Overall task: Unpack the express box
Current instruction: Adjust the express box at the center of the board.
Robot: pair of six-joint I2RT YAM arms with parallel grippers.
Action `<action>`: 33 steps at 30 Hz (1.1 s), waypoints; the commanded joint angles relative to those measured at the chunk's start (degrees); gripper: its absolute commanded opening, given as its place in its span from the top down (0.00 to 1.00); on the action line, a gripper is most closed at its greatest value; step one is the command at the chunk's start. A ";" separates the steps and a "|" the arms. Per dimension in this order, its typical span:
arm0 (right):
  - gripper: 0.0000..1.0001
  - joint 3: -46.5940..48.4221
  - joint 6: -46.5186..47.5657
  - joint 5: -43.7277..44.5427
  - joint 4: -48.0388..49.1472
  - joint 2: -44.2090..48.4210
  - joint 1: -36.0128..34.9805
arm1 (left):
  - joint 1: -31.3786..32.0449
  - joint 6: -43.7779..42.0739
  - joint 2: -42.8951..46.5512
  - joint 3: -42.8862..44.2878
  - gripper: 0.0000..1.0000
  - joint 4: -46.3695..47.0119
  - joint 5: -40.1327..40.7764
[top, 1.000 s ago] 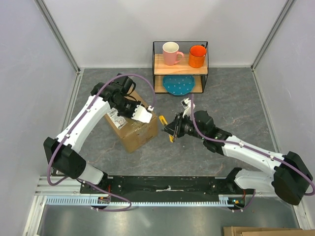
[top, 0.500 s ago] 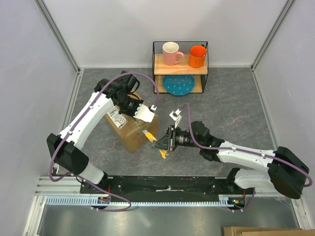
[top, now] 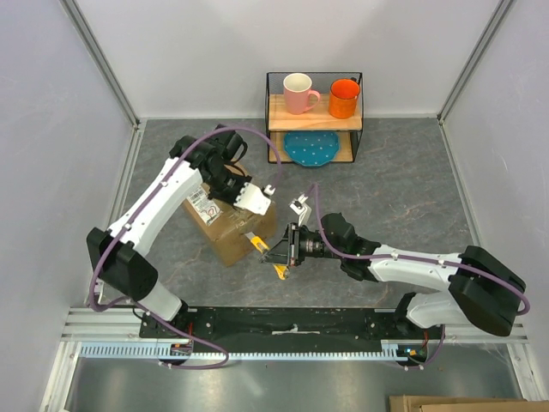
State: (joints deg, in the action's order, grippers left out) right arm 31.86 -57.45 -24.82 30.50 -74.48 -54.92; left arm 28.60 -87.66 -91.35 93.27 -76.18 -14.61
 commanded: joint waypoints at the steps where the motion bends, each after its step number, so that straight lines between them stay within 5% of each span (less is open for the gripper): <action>1: 1.00 2.33 -0.29 2.75 3.51 -1.54 -0.19 | -0.56 -2.97 4.07 -3.36 0.92 -11.97 3.27; 18: 1.00 4.00 2.08 5.22 5.10 -5.59 -0.19 | -0.39 -4.19 15.94 -8.11 0.98 -12.06 5.29; 21: 1.00 4.53 5.32 6.44 1.60 -1.56 -0.19 | -0.47 5.35 12.79 -3.74 0.98 -11.80 5.13; 25: 1.00 9.70 14.98 14.34 -17.08 7.31 1.91 | -6.79 31.69 3.03 14.35 0.86 -10.58 -6.11; 29: 1.00 13.66 21.41 24.45 -24.61 10.24 5.16 | -8.83 48.87 6.60 9.60 0.69 -0.07 0.17; 33: 1.00 17.53 25.80 29.74 -24.00 2.78 6.92 | -9.26 56.80 9.95 3.07 0.66 1.65 12.47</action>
State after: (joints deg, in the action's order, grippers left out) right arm 45.82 -39.05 -3.81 10.94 -65.25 -49.19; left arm 19.31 -48.27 -85.69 100.79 -74.74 -11.64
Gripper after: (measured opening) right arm 0.209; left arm 0.333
